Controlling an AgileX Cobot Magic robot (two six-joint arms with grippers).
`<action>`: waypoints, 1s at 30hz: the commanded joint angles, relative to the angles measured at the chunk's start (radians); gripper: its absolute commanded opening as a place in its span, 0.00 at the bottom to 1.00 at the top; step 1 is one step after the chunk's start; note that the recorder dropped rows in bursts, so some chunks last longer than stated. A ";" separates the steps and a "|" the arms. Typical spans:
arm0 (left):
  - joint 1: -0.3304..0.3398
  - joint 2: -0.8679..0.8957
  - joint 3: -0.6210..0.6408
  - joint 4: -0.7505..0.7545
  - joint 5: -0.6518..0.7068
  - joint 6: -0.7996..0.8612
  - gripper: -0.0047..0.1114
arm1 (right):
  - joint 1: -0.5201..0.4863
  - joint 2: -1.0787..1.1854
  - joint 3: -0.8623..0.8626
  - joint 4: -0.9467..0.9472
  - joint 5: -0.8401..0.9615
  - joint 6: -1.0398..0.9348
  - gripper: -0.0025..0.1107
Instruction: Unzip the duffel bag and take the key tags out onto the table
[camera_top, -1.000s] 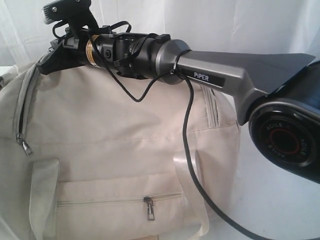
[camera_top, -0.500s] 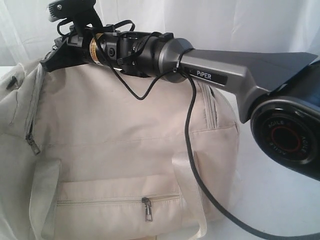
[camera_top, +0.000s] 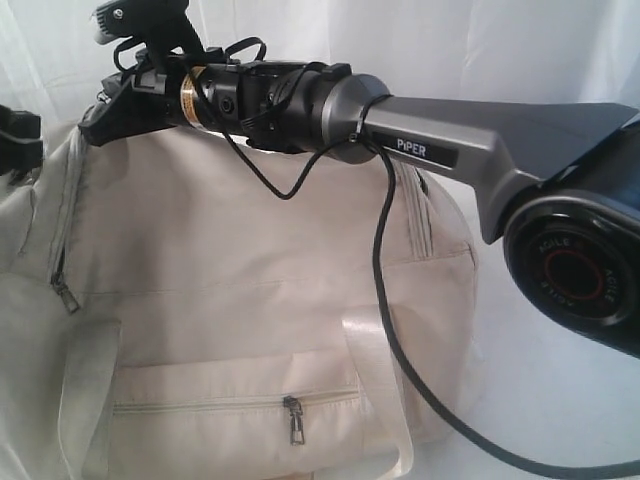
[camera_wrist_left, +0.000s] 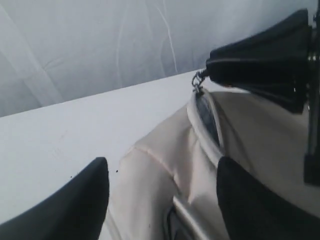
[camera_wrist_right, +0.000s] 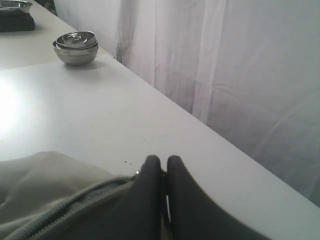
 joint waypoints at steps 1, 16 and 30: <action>-0.007 0.111 -0.106 0.001 -0.007 -0.039 0.59 | -0.011 -0.012 -0.010 -0.148 -0.012 0.104 0.02; -0.033 0.190 -0.206 0.000 0.314 0.025 0.57 | -0.035 -0.017 -0.010 -0.417 -0.046 0.306 0.02; -0.086 0.193 -0.206 0.000 0.369 0.063 0.53 | -0.053 -0.037 -0.010 -0.430 -0.159 0.336 0.02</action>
